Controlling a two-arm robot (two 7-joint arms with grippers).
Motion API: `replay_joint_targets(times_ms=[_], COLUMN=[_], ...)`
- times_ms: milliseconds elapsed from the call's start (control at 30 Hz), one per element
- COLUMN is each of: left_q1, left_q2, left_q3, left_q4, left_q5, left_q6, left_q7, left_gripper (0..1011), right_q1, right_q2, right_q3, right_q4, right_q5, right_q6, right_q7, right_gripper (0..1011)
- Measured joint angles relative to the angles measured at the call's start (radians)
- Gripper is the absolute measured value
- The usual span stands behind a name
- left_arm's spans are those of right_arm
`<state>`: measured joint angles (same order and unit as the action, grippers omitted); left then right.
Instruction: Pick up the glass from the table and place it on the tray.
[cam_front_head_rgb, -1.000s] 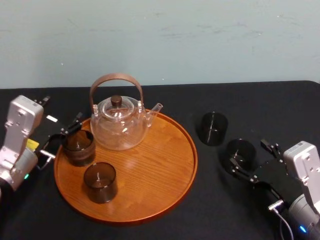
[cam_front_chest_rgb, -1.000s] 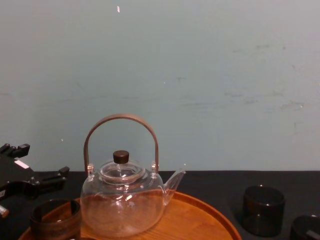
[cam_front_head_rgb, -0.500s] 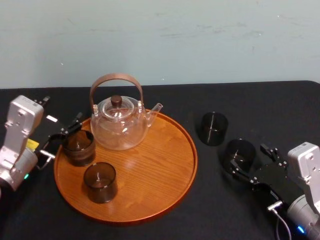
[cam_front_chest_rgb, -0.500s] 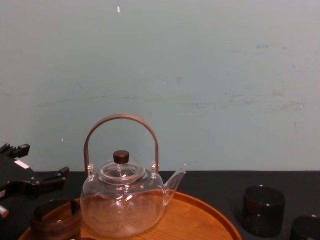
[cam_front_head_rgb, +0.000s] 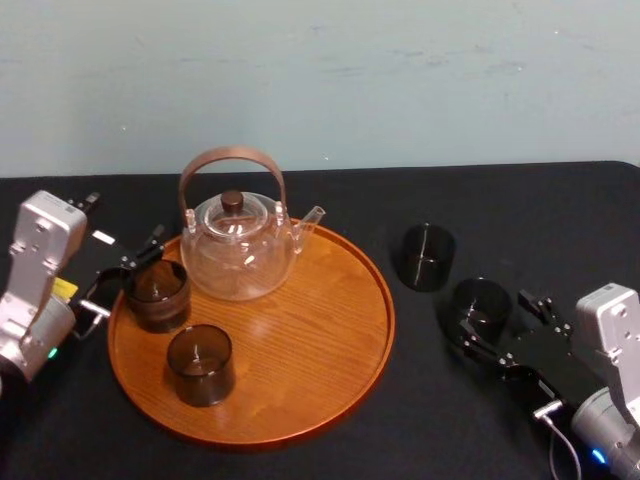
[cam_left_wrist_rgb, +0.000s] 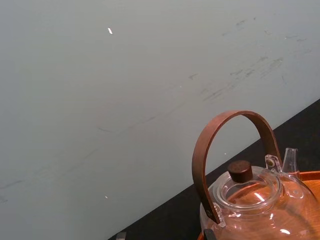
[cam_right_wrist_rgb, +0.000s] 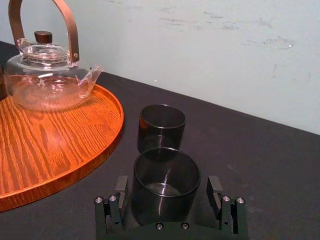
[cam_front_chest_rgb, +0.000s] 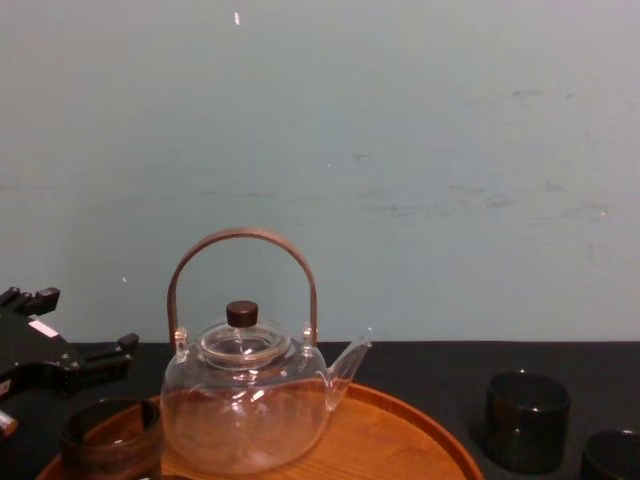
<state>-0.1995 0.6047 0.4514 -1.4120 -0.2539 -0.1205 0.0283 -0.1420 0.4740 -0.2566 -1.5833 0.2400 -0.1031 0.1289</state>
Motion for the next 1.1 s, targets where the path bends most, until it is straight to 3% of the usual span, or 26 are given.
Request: replay_joint_targets(times_ms=[1100], left_q1=[0.000], left_q2=[0.000], left_q3=[0.000], left_q4=[0.000], left_q5=[0.000], left_q6=[0.000], left_q7=[0.000], left_gripper=[1001], right_q1=[0.104], right_q2=[-0.085], right_q3=[0.040], right_q4=[0.156], right_q5=[-0.026], right_q6=[-0.007], right_q7=[0.121], right_gripper=[1002])
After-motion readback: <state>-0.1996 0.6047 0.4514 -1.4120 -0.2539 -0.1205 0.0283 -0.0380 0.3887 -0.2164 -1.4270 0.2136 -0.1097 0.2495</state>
